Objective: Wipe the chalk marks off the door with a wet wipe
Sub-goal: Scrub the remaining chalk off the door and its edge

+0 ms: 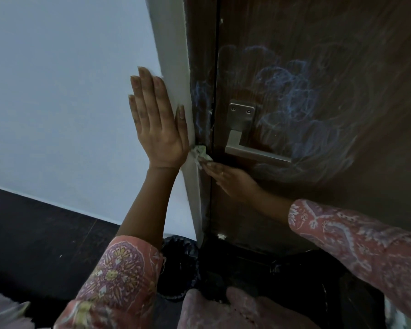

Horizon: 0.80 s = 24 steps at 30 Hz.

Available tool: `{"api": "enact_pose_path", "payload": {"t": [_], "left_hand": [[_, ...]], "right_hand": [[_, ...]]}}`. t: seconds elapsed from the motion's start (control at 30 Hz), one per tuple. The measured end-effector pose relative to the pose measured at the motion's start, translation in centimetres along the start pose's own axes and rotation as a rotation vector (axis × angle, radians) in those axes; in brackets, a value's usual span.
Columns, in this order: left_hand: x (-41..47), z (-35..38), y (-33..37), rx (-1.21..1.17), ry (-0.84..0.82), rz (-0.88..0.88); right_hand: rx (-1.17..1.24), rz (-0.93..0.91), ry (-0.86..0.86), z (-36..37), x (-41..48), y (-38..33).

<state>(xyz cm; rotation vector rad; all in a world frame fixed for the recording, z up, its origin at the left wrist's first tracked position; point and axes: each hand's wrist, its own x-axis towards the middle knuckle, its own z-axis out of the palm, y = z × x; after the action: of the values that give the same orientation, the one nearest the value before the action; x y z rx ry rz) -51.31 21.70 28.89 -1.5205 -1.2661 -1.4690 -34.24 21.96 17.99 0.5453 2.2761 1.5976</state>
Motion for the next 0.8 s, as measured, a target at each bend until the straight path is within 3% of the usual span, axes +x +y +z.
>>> {"api": "enact_pose_path", "payload": {"t": [0.1,0.27,0.53,0.67,0.8], "left_hand": [[-0.2,0.1,-0.1,0.008,0.001,0.002],[-0.1,0.2,-0.1,0.010,0.002,0.001],[-0.2,0.2,-0.1,-0.001,-0.003,-0.015],[-0.2,0.2,-0.2,-0.002,0.001,-0.001],[-0.2,0.2,-0.2,-0.003,0.008,0.009]], "right_hand": [[-0.045,-0.036,-0.020,-0.5,0.1,1.1],[0.153,0.073,0.064,-1.9,0.1,2.5],[0.246,0.370,0.181,-4.3,2.7,4.0],[0.252,0.313,0.155,-4.8,2.3,3.4],[0.464,0.368,0.260,-5.8,3.7,5.4]]}}
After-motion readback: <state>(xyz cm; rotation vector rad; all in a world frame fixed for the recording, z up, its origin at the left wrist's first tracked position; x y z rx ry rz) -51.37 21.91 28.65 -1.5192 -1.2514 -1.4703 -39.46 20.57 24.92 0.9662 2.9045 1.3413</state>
